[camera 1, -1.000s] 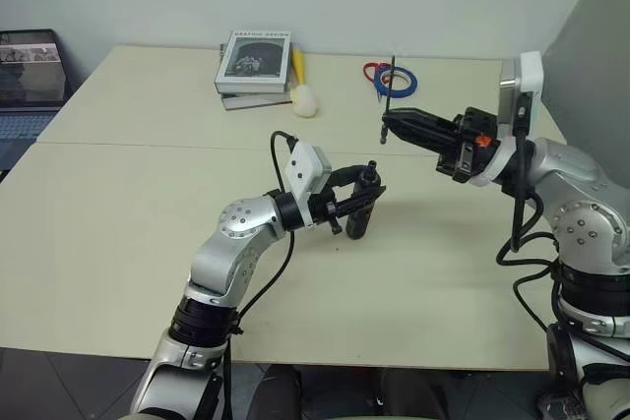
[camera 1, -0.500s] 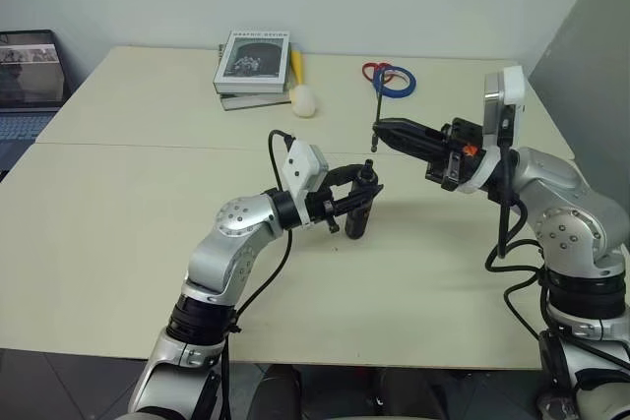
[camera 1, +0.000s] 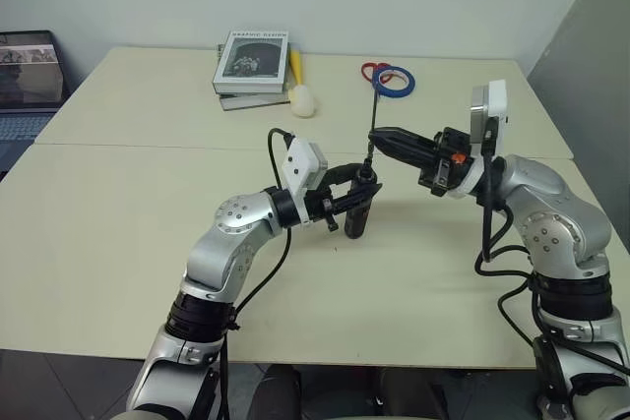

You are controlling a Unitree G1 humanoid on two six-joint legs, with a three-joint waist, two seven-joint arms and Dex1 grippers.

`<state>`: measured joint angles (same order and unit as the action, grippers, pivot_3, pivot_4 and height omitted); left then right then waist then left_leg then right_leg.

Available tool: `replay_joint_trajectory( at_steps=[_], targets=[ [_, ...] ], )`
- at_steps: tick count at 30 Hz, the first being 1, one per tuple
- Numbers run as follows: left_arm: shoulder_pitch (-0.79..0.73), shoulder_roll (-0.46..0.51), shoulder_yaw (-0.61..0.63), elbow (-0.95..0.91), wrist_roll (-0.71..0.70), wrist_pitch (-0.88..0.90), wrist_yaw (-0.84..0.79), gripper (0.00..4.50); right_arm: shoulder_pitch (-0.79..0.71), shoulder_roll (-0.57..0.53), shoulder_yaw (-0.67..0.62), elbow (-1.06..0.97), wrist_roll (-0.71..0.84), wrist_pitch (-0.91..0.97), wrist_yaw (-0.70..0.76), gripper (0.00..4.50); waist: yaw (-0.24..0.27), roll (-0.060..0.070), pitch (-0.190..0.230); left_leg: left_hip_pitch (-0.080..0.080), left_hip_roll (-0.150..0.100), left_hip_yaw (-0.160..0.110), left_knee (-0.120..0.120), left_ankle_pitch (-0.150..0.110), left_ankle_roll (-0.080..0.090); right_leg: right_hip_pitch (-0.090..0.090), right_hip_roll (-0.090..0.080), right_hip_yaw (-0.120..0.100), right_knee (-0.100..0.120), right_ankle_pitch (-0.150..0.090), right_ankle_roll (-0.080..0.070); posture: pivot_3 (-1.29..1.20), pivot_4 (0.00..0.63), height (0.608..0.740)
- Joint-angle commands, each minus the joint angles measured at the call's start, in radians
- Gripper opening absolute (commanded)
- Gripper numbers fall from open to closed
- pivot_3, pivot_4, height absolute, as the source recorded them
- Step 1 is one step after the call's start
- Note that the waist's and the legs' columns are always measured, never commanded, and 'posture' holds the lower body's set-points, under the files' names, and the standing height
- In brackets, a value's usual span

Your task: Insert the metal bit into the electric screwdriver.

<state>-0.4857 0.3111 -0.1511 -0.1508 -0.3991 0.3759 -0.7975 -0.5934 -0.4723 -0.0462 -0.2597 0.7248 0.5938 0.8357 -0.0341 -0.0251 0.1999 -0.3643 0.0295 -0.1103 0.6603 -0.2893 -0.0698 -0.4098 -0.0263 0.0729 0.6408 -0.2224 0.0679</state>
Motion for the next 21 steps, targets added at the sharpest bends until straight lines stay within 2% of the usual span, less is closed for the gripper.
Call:
replay_joint_trajectory(
  at_steps=[1, 21],
  targets=[
    [-0.007, 0.015, 0.012, -0.018, 0.004, 0.01, 0.005, 1.64, -0.028, 0.0, -0.006, -0.013, 0.0, -0.016, 0.006, 0.0, 0.0, 0.0, 0.0, 0.0, 0.0, 0.0, 0.0, 0.0, 0.0, 0.0, 0.0, 0.0, 0.0, 0.0, 0.0, 0.0, 0.15, 0.74],
    [-0.006, 0.018, 0.011, -0.021, 0.007, 0.016, 0.008, 1.64, -0.03, -0.003, 0.007, -0.022, 0.002, 0.01, 0.005, 0.0, -0.001, 0.0, 0.0, 0.0, 0.0, 0.0, 0.0, 0.0, 0.0, 0.0, 0.0, 0.0, 0.0, 0.0, 0.0, 0.0, 0.15, 0.74]
  ],
)
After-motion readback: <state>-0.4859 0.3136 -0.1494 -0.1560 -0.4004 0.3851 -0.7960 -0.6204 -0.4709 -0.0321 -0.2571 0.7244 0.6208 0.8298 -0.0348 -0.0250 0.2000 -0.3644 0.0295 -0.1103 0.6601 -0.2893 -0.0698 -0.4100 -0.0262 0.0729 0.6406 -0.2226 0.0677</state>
